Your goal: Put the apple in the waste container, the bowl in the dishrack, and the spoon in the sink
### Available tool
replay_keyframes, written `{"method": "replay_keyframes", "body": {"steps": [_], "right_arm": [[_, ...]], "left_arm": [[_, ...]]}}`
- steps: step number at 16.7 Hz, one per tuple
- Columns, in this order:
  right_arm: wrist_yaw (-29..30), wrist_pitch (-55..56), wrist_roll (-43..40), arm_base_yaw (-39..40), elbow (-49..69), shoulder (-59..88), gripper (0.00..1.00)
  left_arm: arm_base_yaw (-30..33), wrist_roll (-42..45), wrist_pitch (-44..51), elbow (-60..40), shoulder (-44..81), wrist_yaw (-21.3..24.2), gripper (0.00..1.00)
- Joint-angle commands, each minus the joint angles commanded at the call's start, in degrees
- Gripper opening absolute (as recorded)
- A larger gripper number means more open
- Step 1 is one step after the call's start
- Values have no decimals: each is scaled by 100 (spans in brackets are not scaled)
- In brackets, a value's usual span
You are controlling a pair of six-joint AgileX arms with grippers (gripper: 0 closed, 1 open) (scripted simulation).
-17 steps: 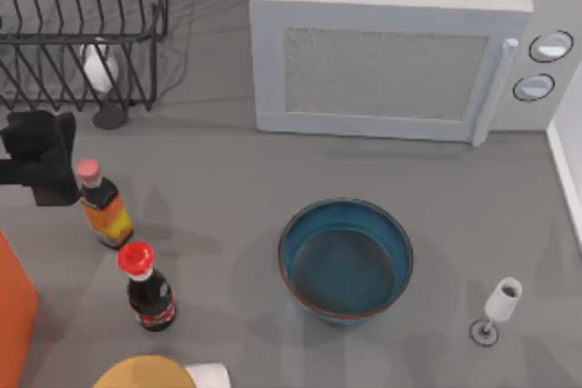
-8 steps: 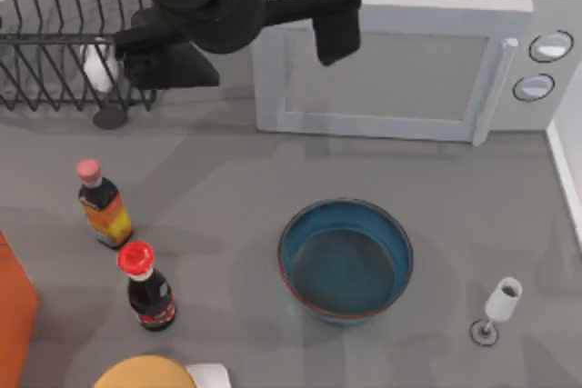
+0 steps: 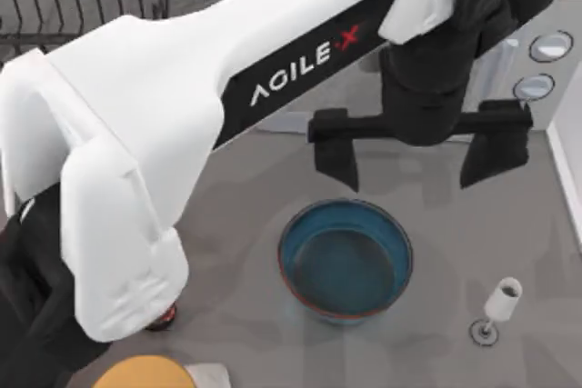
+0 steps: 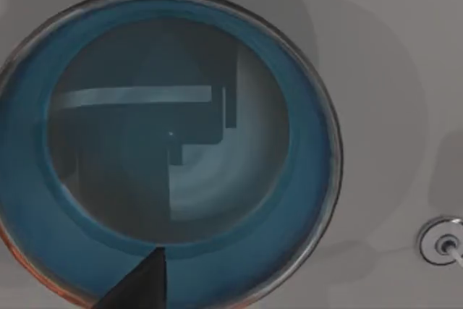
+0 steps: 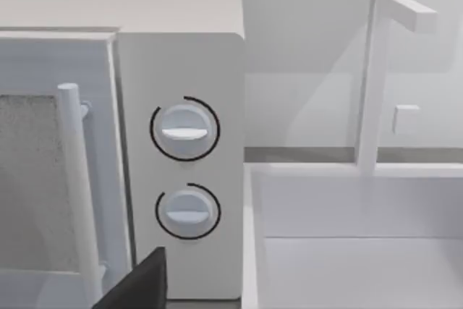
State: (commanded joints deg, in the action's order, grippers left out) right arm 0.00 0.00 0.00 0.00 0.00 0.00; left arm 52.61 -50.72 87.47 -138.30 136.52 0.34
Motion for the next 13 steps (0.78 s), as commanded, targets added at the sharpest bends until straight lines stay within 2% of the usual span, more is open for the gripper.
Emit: {"method": "replay_keyframes", "body": {"steps": [4,10,13], "right_arm": [[0,0,0,0,0,0,100],[0,0,0,0,0,0,100],[0,0,0,0,0,0,100]], "left_arm": [[259,-260,430,-646,640,3,100],[237,-254,407,-626,649,4,100],[238,-238,18,-219,597,2,100]]}}
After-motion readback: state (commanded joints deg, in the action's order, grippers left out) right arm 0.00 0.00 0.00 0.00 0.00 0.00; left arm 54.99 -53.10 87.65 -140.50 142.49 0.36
